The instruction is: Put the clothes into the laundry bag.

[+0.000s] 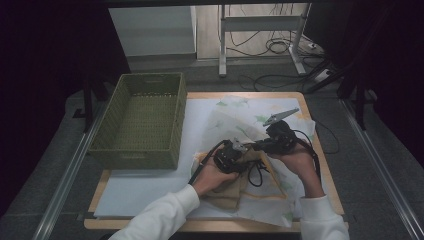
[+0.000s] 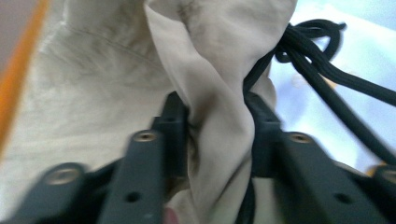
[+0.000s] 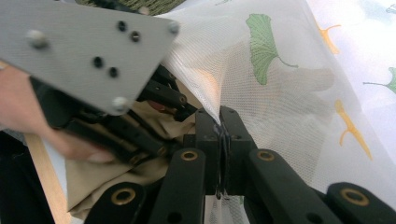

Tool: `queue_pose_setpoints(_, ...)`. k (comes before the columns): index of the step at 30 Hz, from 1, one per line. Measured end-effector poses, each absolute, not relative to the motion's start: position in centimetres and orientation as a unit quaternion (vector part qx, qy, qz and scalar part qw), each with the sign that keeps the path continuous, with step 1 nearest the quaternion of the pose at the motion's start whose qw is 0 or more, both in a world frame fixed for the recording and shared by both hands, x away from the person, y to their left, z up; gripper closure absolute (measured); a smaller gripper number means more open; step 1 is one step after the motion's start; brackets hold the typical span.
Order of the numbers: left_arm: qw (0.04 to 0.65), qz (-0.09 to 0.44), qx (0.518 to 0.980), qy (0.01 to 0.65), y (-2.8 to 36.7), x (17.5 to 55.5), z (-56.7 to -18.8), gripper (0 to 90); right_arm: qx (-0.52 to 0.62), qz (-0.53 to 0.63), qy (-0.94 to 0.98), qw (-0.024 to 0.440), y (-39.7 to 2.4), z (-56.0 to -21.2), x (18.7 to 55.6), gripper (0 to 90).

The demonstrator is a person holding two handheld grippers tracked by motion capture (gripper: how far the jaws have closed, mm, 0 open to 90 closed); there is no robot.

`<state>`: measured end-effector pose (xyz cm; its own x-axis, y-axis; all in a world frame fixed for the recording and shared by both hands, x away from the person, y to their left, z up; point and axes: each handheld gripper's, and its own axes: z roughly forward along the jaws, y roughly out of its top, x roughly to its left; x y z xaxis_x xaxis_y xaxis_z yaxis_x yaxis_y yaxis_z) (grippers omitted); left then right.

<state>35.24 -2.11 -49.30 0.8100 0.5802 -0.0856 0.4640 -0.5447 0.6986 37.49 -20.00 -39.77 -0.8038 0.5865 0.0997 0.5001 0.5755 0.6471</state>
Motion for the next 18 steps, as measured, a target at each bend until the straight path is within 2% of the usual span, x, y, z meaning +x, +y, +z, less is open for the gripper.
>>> queue_pose_setpoints(3,0.380,0.082,0.873,0.296,-1.7,34.5,-49.0,39.6,0.310,0.343,0.884,0.060,-20.1,-40.0,37.7,86.4)
queue_pose_setpoints(6,0.388,0.085,0.871,0.289,-1.2,33.6,-48.6,31.1,0.313,0.342,0.884,0.060,-20.2,-40.2,37.8,86.4)
queue_pose_setpoints(12,0.414,0.071,0.866,0.271,0.2,31.9,-47.8,22.2,0.312,0.341,0.885,0.061,-20.2,-40.2,37.8,86.4)
queue_pose_setpoints(18,0.425,0.066,0.862,0.266,2.3,30.4,-47.2,22.0,0.315,0.340,0.884,0.060,-20.2,-40.2,37.9,86.4)
